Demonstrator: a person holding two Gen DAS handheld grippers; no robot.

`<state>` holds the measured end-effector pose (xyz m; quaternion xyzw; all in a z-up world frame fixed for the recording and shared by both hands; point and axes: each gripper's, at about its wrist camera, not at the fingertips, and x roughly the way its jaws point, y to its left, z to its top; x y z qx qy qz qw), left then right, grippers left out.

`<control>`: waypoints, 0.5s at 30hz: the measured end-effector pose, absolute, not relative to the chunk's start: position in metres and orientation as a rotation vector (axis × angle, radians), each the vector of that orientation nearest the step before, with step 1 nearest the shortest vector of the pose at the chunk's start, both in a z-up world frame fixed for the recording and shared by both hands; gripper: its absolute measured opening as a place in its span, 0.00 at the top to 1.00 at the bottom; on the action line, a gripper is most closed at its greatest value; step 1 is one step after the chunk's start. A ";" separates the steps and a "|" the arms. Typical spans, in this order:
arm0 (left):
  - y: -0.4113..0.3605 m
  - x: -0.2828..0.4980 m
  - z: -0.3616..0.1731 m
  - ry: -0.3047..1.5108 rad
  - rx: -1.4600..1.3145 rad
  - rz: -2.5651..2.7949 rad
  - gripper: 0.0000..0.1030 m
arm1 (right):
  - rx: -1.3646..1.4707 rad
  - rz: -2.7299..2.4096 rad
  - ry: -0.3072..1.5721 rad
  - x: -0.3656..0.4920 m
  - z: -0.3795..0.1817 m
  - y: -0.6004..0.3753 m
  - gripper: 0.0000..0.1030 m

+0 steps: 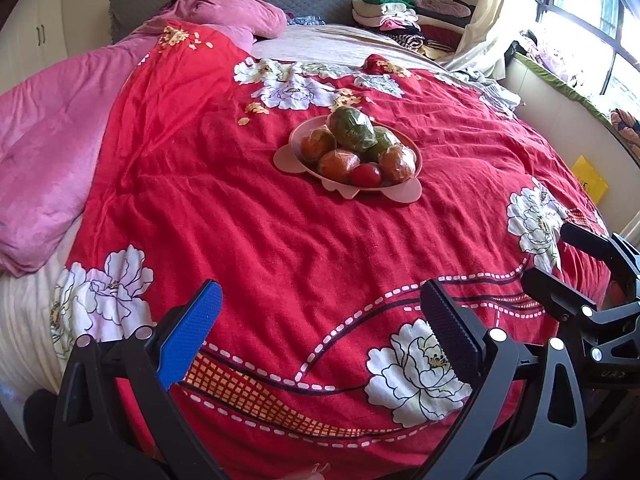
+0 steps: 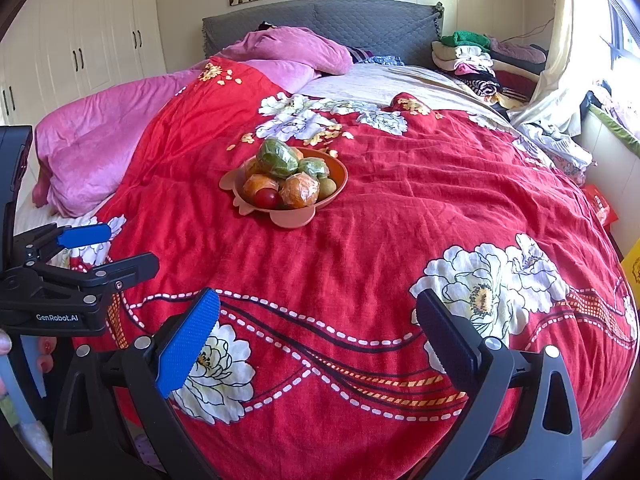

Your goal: Organize fruits

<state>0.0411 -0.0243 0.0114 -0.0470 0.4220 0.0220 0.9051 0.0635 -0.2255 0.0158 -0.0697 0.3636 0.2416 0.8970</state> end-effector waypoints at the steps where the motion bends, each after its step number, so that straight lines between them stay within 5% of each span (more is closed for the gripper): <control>1: -0.024 0.041 0.011 0.870 -0.096 0.047 0.09 | -0.144 0.498 0.755 0.063 0.016 -0.225 0.05; 15: -0.026 0.041 0.010 0.882 -0.087 0.047 0.09 | -0.144 0.497 0.752 0.063 0.017 -0.227 0.05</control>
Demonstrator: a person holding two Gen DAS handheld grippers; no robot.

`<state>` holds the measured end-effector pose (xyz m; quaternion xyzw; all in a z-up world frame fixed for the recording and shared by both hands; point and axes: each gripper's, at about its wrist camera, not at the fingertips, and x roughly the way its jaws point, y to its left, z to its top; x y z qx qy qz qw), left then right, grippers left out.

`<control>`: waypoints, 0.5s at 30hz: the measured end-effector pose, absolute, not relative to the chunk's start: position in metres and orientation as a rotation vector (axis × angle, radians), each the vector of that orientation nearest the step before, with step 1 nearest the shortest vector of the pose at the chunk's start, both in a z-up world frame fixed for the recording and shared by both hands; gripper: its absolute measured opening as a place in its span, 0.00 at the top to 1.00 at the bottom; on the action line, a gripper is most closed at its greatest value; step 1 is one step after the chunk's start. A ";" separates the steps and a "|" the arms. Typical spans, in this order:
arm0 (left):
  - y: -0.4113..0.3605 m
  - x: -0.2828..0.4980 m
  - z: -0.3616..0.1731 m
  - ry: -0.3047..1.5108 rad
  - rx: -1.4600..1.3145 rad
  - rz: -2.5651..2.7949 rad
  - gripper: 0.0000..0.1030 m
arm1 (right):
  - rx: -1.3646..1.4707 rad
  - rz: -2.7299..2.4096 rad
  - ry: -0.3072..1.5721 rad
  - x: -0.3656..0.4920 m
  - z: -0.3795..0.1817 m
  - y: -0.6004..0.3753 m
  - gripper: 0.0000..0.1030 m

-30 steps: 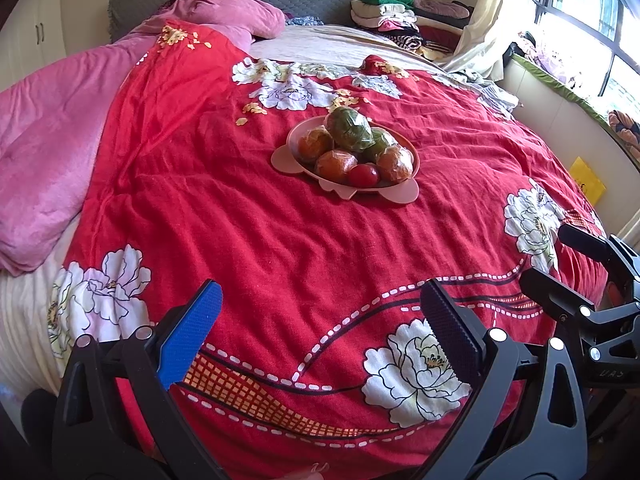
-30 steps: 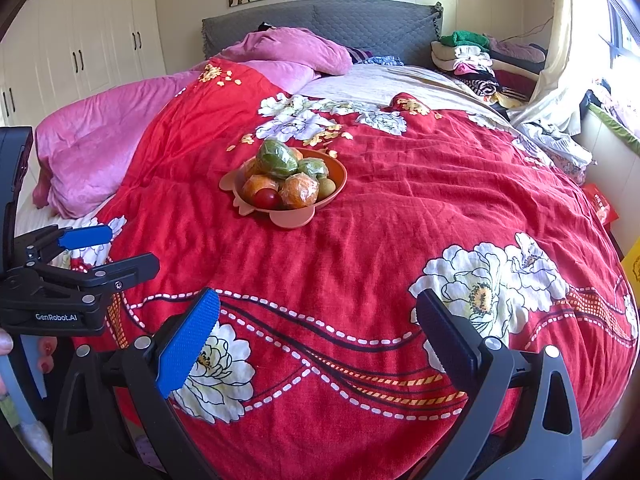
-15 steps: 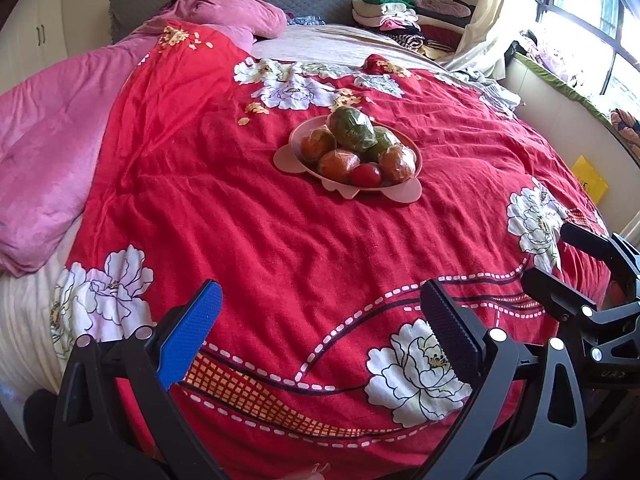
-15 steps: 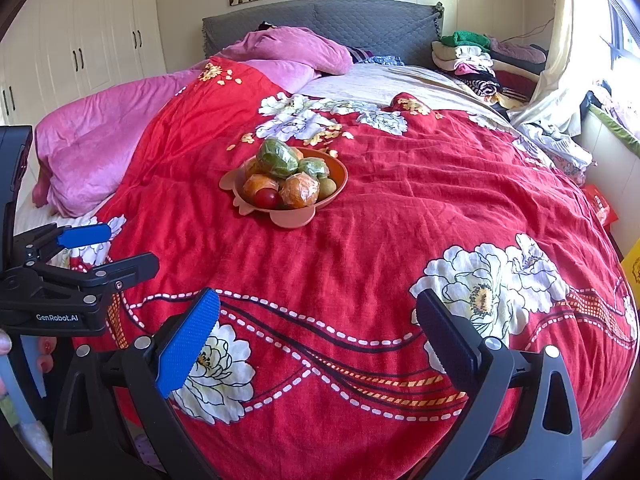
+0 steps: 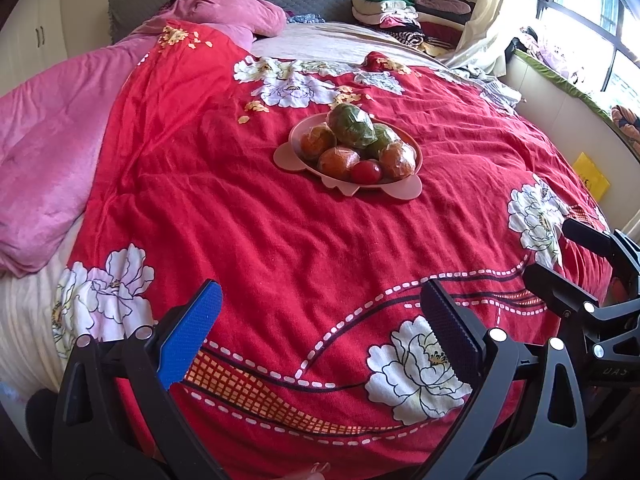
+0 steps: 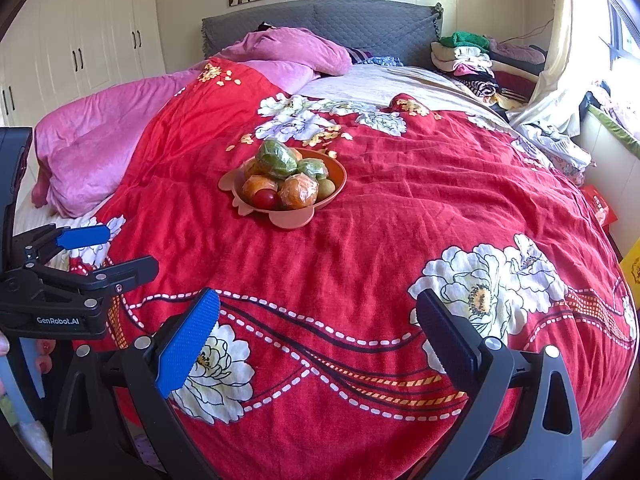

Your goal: Organize fruits

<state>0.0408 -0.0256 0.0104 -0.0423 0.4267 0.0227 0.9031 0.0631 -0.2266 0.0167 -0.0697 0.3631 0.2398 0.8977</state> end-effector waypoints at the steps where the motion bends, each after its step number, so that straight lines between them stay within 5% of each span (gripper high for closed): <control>1: -0.026 0.041 0.010 0.884 -0.087 0.046 0.09 | -0.144 0.498 0.752 0.063 0.017 -0.226 0.05; 15: -0.028 0.042 0.010 0.889 -0.084 0.051 0.09 | -0.142 0.496 0.752 0.064 0.017 -0.227 0.05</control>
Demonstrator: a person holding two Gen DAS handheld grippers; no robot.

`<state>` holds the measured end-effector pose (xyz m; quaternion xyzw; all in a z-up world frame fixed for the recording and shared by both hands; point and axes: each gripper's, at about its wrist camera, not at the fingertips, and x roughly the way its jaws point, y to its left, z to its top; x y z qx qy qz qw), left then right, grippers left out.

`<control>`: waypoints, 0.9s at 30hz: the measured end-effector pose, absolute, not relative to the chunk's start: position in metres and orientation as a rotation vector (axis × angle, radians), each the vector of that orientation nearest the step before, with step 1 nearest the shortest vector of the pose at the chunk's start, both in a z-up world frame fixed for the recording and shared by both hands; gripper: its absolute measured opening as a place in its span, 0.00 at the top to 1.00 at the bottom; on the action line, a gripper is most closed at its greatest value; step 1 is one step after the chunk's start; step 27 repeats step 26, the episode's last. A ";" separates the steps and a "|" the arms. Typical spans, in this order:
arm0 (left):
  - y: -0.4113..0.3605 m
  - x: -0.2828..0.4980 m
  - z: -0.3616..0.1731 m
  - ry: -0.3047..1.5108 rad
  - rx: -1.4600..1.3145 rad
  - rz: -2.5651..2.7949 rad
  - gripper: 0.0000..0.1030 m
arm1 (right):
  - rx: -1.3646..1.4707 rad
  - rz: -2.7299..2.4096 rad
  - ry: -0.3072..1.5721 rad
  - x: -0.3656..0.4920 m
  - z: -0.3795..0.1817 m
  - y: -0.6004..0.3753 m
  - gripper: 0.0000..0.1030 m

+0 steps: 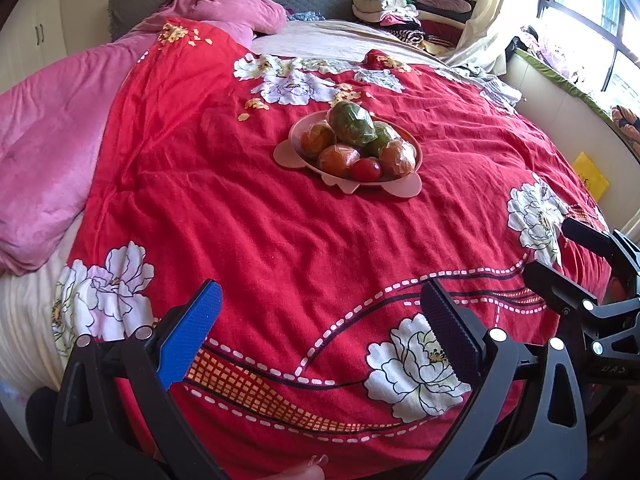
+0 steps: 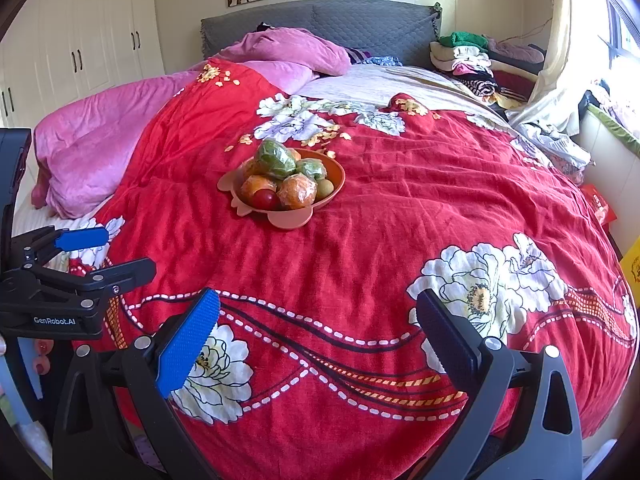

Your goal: Organize fruits

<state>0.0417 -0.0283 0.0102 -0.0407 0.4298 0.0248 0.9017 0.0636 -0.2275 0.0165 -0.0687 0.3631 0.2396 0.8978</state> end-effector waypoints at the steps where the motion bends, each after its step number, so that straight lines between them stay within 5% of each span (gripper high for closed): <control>1: -0.028 0.042 0.010 0.890 -0.084 0.053 0.09 | -0.142 0.497 0.752 0.064 0.016 -0.227 0.05; 18: -0.004 0.047 0.014 0.828 -0.174 0.055 0.09 | -0.117 0.451 0.777 0.089 0.008 -0.247 0.05; 27: 0.094 0.137 -0.013 0.911 -0.103 0.298 0.09 | -0.090 0.209 0.798 0.214 0.002 -0.323 0.05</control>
